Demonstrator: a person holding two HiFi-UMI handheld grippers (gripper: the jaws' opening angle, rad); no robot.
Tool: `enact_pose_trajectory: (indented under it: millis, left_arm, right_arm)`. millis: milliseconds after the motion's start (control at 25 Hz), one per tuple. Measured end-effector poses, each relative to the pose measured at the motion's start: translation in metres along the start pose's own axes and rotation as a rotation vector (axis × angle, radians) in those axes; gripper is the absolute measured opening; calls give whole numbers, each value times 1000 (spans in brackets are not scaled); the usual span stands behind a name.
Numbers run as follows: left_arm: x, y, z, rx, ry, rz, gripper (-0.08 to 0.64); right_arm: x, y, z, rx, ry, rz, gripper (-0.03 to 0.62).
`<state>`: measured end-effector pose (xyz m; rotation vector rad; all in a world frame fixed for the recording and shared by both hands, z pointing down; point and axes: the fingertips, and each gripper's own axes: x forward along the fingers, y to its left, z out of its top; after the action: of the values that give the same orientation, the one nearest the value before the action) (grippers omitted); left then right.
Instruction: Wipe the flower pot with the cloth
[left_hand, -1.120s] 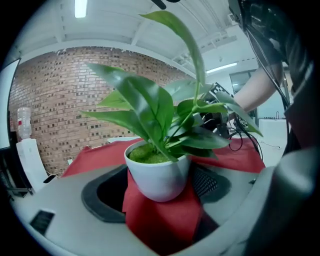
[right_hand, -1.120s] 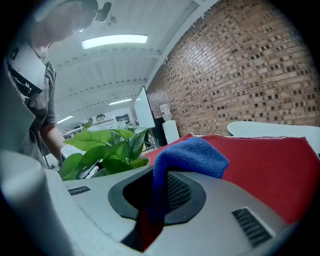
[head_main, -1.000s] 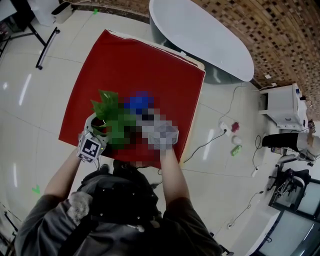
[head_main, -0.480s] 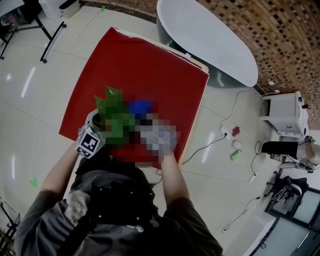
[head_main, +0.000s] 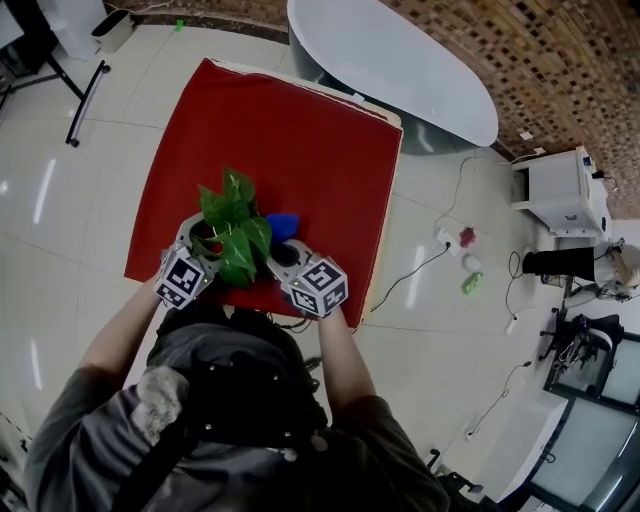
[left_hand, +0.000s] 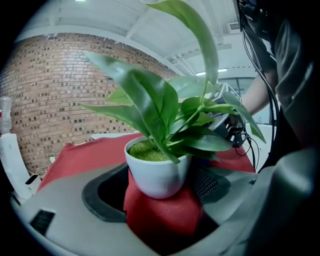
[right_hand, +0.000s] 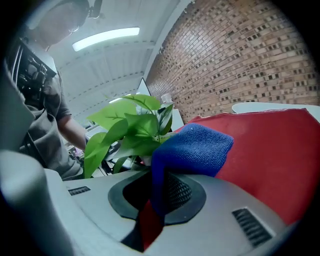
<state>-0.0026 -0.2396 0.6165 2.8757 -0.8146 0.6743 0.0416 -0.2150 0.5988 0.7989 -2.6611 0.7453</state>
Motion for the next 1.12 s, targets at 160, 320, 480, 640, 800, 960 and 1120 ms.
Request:
enact_pose_trajectory:
  millis: [160, 320, 480, 640, 800, 960, 1120]
  left_arm:
    - [0, 1, -2, -2, -7, -22, 416]
    - [0, 0, -3, 52, 15, -41, 417]
    - [-15, -4, -6, 57, 31, -65, 416]
    - [-47, -7, -9, 32, 36, -65, 416]
    - [-70, 1, -14, -33, 31, -17, 416]
    - [-88, 5, -20, -53, 23, 14, 416]
    - [-104, 2, -31, -59, 26, 16, 416]
  right_arm:
    - [5, 16, -10, 31, -11, -15, 66]
    - [4, 17, -11, 52, -32, -56, 66]
    - [-1, 16, -14, 54, -28, -83, 66]
    - [-1, 29, -16, 45, -4, -67, 66]
    - [7, 52, -17, 22, 26, -25, 66]
    - [23, 79, -22, 1, 51, 36, 66]
    - [40, 97, -31, 0, 65, 82, 66]
